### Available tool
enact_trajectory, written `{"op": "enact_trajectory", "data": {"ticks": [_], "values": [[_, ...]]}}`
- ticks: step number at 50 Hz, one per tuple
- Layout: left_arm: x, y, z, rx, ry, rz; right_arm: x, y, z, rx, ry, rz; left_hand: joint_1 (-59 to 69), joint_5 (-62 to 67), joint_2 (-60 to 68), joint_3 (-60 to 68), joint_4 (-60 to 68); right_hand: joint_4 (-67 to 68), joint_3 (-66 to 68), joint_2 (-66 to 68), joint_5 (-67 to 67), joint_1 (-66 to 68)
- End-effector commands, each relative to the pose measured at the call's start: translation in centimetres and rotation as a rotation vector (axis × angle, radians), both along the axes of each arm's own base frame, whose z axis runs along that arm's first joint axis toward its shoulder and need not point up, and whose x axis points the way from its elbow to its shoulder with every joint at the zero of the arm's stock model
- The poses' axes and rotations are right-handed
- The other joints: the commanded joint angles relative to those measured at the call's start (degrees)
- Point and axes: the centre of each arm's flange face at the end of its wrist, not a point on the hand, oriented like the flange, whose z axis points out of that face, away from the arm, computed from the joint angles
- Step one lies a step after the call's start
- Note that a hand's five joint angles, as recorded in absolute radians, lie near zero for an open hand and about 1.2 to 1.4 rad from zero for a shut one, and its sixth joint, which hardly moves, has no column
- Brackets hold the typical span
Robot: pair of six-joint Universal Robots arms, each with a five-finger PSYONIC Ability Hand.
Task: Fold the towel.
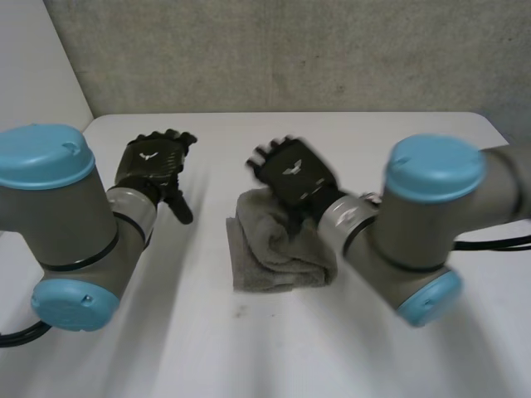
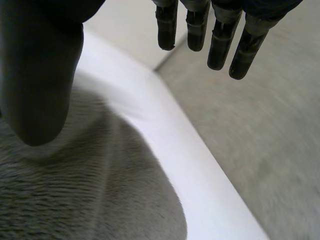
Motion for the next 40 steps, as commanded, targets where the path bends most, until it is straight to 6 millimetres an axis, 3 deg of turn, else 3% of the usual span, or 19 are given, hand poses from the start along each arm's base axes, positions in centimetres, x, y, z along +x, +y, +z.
{"op": "enact_trajectory", "data": {"ticks": [1, 6, 9, 14, 22, 27, 32, 35, 36, 37, 38, 39, 40], "values": [[-2.7, 0.8, -0.3, 0.022, 0.057, -0.108, -4.1, -2.9, 0.3, 0.265, -0.126, -0.162, 2.0, 0.6, 2.5, 1.8, 2.5, -4.9, -4.0, -4.4, -3.7, -3.3], [-5.6, 1.7, -2.2, 0.057, 0.052, -0.188, -5.5, -4.1, -1.2, 0.366, -0.101, -0.222, 2.0, 0.6, 2.5, 1.8, 2.5, -4.9, -4.0, -4.4, -3.7, -3.3], [-6.2, 1.9, -2.8, 0.07, 0.044, -0.203, -5.5, -4.7, -1.9, 0.402, -0.113, -0.239, 2.0, 0.6, 2.5, 1.8, 2.5, -4.9, -4.0, -4.4, -3.7, -3.3], [-7.7, 2.0, -5.6, 0.135, 0.006, -0.228, -5.5, -5.2, -3.0, 0.438, -0.11, -0.253, 2.0, 0.6, 2.5, 1.8, 2.5, -4.9, -4.0, -4.4, -3.7, -3.3], [-7.1, 2.3, -8.9, 0.262, -0.092, -0.191, -4.9, -5.2, -5.8, 0.485, -0.069, -0.242, 5.2, 3.8, 5.7, 5.0, 5.7, -4.9, -4.0, -4.4, -3.7, -3.3], [-6.3, 2.4, -9.5, 0.281, -0.126, -0.147, -4.7, -5.3, -7.8, 0.509, -0.032, -0.244, 4.7, 3.3, 5.2, 4.5, 5.2, -4.9, -4.0, -4.4, -3.7, -3.3], [-6.1, 2.5, -9.1, 0.278, -0.121, -0.136, -4.6, -5.4, -7.9, 0.477, 0.003, -0.231, 4.4, 2.9, 4.8, 4.1, 4.8, -4.9, -4.0, -4.4, -3.7, -3.3], [-6.1, 2.5, -7.5, 0.249, -0.094, -0.139, -4.5, -5.2, -6.5, 0.436, 0.005, -0.219, 4.0, 2.6, 4.5, 3.8, 4.5, -4.9, -4.0, -4.4, -3.7, -3.3], [-6.1, 2.5, -7.5, 0.249, -0.094, -0.139, -4.6, -5.1, -5.1, 0.409, -0.012, -0.216, 4.0, 2.6, 4.5, 3.8, 4.5, -4.9, -4.0, -4.4, -3.7, -3.3], [-6.2, 2.6, -6.4, 0.226, -0.079, -0.144, -4.7, -5.0, -3.6, 0.381, -0.033, -0.211, 3.9, 2.4, 4.3, 3.6, 4.3, -4.9, -4.0, -4.4, -3.7, -3.3], [-6.2, 2.5, -5.3, 0.201, -0.065, -0.144, -4.7, -5.0, -3.6, 0.381, -0.033, -0.211, 3.5, 2.1, 4.0, 3.3, 4.0, -4.9, -4.0, -4.4, -3.7, -3.3], [-6.2, 2.5, -5.3, 0.201, -0.064, -0.144, -4.8, -4.9, -2.0, 0.348, -0.055, -0.209, 3.5, 2.1, 4.0, 3.3, 4.0, -4.9, -4.0, -4.4, -3.7, -3.3], [-6.3, 2.6, -3.9, 0.168, -0.05, -0.149, -4.8, -4.9, -2.0, 0.348, -0.056, -0.209, 3.0, 1.6, 3.5, 2.8, 3.5, -4.9, -4.0, -4.4, -3.7, -3.3]]}}
